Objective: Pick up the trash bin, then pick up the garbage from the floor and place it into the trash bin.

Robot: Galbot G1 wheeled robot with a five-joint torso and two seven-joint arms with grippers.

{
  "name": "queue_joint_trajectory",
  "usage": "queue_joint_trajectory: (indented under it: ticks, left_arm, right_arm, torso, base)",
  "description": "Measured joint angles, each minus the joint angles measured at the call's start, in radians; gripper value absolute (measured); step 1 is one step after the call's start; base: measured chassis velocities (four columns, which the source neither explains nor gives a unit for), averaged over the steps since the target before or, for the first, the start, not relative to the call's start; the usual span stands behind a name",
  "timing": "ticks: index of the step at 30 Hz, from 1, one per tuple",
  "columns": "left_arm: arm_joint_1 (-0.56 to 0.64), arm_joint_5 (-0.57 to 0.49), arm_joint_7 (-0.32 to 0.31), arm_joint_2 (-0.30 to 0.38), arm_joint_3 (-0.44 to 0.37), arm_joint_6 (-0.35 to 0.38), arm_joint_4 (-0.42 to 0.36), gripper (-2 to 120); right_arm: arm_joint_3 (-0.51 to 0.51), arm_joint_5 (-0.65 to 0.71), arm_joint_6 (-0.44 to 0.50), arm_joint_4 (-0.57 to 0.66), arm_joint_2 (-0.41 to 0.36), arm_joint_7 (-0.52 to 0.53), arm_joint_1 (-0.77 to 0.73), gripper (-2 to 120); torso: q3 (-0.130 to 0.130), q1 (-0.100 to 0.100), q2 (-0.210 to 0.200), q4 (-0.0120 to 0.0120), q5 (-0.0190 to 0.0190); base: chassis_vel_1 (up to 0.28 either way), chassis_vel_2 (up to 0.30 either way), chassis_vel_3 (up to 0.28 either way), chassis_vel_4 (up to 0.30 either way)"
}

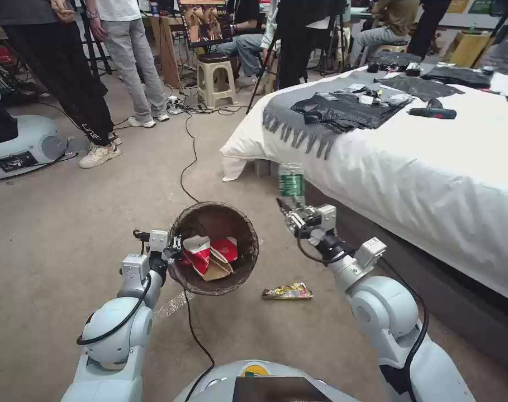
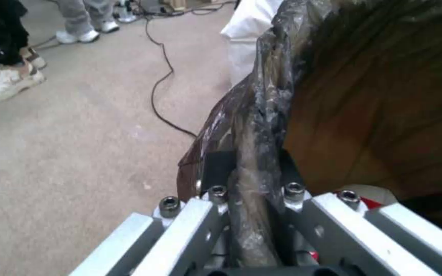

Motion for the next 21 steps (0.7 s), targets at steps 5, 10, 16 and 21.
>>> queue_joint_trajectory:
  ticks: [5, 10, 16, 21]
  left_arm:
    - [-0.001, -0.003, -0.007, 0.003, -0.001, 0.005, 0.003, 3]
    - [0.0, -0.004, -0.012, 0.006, -0.004, 0.009, 0.003, 3]
    - [-0.004, -0.003, -0.016, 0.005, -0.003, 0.015, 0.003, 3]
    - [-0.007, -0.003, -0.02, 0.004, -0.002, 0.026, 0.005, 3]
  right_arm:
    - [-0.08, 0.009, -0.042, 0.018, -0.019, -0.056, 0.061, 32]
    - [-0.198, 0.01, -0.056, -0.014, -0.02, -0.066, 0.13, 32]
    - [-0.326, 0.011, -0.072, -0.06, -0.031, -0.045, 0.217, 32]
    - [-0.388, 0.012, -0.085, -0.1, -0.05, -0.009, 0.245, 32]
  torso:
    - [0.0, 0.0, 0.0, 0.0, 0.0]
    - [0.0, 0.0, 0.0, 0.0001, 0.0]
    - [0.0, 0.0, 0.0, 0.0001, 0.0]
    - [0.0, 0.0, 0.0, 0.0001, 0.0]
  base:
    - [0.0, 0.0, 0.0, 0.0]
    - [0.0, 0.0, 0.0, 0.0]
    - [0.0, 0.0, 0.0, 0.0]
    - [0.0, 0.0, 0.0, 0.0]
